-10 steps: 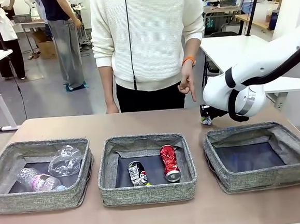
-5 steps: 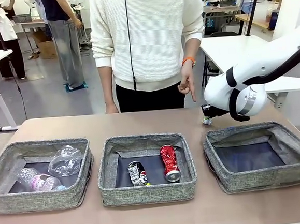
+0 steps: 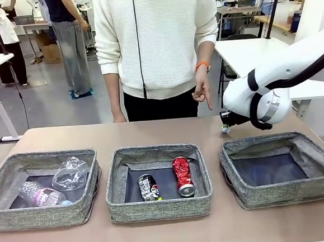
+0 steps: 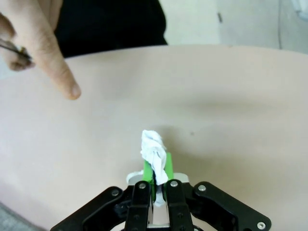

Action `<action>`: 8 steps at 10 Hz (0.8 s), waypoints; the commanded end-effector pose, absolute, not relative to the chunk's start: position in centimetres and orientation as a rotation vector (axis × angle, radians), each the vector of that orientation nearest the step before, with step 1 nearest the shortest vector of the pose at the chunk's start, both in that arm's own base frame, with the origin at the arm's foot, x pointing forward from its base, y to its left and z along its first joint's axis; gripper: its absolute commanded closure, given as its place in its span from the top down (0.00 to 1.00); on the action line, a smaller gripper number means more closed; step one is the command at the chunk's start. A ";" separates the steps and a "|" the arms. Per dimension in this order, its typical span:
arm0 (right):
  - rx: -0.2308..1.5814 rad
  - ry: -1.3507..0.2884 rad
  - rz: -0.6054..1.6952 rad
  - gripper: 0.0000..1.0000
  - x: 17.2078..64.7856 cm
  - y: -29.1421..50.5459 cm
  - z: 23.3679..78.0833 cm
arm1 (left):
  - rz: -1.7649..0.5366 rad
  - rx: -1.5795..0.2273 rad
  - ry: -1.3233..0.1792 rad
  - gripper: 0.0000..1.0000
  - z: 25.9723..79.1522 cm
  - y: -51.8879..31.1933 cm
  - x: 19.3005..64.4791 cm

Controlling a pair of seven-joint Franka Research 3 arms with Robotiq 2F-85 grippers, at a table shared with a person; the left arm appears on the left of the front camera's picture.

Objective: Sort the waste into the appropriate baskets.
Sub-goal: Pick up the waste item pointed out by the person.

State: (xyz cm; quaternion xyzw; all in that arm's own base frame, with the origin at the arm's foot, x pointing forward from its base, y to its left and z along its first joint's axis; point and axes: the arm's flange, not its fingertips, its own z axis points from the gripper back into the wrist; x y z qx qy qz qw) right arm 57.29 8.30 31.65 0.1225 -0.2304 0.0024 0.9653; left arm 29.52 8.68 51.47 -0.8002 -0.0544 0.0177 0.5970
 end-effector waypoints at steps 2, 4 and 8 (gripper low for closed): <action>0.213 -0.241 -0.075 0.00 47.7 5.7 46.5 | 0.042 -1.875 -0.134 1.00 52.0 8.4 29.4; 0.201 -0.176 0.077 0.00 41.5 6.1 54.8 | 0.042 -1.875 -0.134 1.00 52.0 8.4 29.4; 0.211 -0.053 0.311 0.00 36.2 8.6 56.9 | 0.042 -1.875 -0.134 1.00 52.0 8.4 29.4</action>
